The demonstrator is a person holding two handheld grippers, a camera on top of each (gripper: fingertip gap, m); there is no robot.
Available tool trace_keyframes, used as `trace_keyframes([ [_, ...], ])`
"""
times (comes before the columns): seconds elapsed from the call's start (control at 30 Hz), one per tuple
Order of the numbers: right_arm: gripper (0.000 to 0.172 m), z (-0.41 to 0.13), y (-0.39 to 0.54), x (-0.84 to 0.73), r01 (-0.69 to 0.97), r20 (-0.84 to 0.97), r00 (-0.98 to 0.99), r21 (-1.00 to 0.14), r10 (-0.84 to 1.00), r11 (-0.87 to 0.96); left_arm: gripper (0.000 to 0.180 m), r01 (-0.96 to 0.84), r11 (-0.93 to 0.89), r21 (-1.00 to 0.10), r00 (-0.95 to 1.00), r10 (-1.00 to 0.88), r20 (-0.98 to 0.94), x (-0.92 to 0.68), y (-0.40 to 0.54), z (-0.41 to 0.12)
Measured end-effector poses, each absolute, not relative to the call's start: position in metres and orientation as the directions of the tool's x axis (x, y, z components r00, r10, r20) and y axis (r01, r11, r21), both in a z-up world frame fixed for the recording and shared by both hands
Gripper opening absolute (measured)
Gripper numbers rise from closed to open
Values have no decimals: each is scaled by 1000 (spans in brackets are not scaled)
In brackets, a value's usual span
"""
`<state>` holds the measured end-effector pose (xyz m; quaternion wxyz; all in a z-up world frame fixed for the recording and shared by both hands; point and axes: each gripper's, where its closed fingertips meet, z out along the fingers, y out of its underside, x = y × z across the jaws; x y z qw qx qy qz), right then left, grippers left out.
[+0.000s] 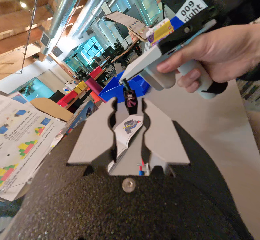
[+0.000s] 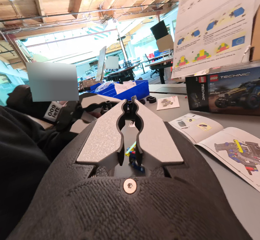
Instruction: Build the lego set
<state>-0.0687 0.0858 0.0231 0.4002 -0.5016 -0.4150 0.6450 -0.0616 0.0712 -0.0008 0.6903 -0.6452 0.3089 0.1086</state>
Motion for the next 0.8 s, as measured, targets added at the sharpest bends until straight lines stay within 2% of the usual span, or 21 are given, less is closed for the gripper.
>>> trace_keyframes([
  [0.03, 4, 26, 82, -67, -90, -308, -174, -941, 935, -327, 10, -521, 158, -839, 798, -260, -544, -59, 70, 4],
  [0.1, 3, 32, 80, -62, -95, -268, -160, -954, 950, -285, 9, -410, 180, -894, 829, -336, -448, -51, 66, 14],
  [0.2, 7, 43, 77, -51, -133, -184, -153, -970, 971, -205, 9, -119, 111, -987, 861, -482, -159, -44, 60, 27],
  [0.3, 42, 51, 85, -36, -156, -165, -116, -971, 980, -181, 9, 165, 88, -982, 805, -588, 82, -50, 51, 49],
  [0.37, 52, 47, 82, -32, -144, -197, -163, -965, 967, -221, 8, 265, 96, -960, 761, -632, 146, -52, 45, 60],
  [0.5, 50, 53, 43, -33, -169, -261, -411, -920, 873, -354, 9, 302, 125, -945, 641, -760, 105, -29, 25, 71],
  [0.63, 25, 66, 14, -27, -242, -140, -525, -921, 839, -305, 9, 186, 240, -953, 613, -786, -78, -15, 13, 71],
  [0.73, 20, 67, 5, -21, -313, 13, -515, -934, 857, -174, 9, 52, 377, -925, 587, -761, -277, -12, 3, 69],
  [0.8, 15, 65, -1, -17, -372, 175, -474, -928, 863, -16, 10, -50, 444, -895, 546, -738, -397, -10, -1, 64],
])
